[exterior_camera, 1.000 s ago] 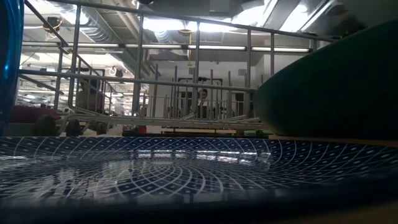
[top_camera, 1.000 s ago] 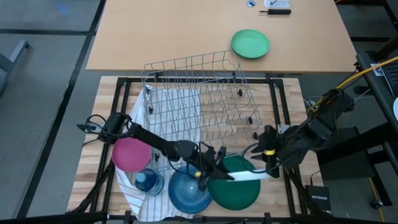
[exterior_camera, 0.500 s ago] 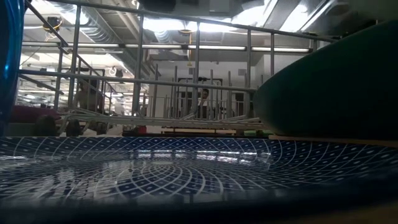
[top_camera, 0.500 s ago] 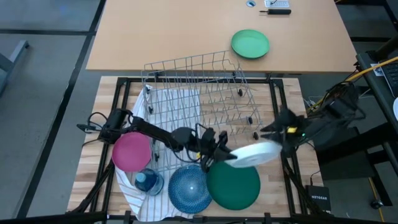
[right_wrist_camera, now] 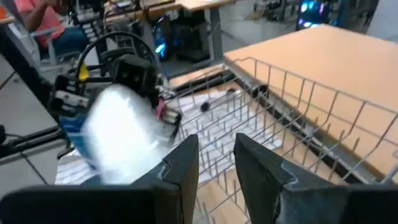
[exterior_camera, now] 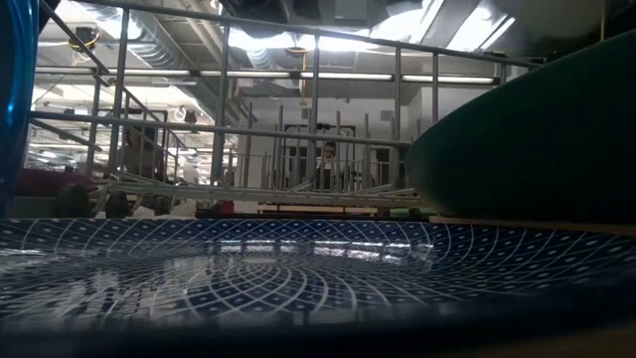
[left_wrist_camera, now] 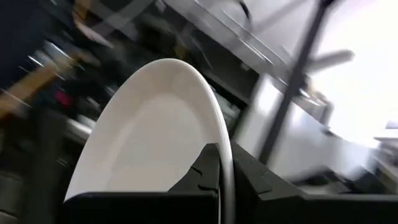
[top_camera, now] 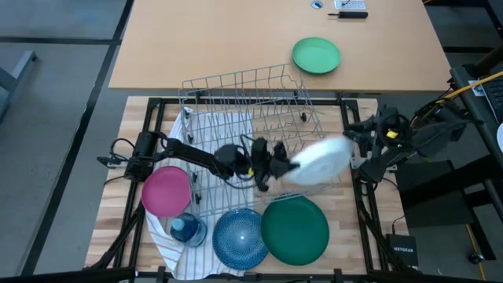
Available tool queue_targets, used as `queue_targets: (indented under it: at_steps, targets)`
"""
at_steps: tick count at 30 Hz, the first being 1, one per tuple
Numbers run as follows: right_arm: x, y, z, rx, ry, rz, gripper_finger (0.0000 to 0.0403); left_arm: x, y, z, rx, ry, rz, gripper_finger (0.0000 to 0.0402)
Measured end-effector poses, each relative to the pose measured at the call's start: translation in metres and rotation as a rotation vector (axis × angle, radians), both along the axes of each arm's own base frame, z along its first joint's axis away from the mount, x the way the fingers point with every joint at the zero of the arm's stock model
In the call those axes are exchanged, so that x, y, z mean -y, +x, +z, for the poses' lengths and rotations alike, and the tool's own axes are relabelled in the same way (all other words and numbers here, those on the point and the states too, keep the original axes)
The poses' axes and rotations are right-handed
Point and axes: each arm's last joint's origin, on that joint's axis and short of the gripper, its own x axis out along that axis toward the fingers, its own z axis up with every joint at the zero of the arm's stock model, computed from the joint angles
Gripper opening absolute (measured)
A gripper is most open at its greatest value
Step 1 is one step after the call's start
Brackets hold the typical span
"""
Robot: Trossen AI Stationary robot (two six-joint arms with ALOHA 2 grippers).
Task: Sort dishes
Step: Put the white plate into the dish rack
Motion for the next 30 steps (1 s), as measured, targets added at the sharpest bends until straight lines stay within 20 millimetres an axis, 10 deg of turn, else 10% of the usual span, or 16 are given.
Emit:
queue_targets:
  at_steps: [14,30]
  targets:
    - [-0.003,0.004,-0.004,-0.044,-0.108,-0.03,0.0108,-0.057,-0.014,0.022,-0.062,-0.036,0.813,0.0001]
    - [-0.014,0.018,-0.011,-0.112,-0.189,-0.051,0.0108,-0.145,-0.017,-0.007,-0.176,-0.548,1.024,0.0001]
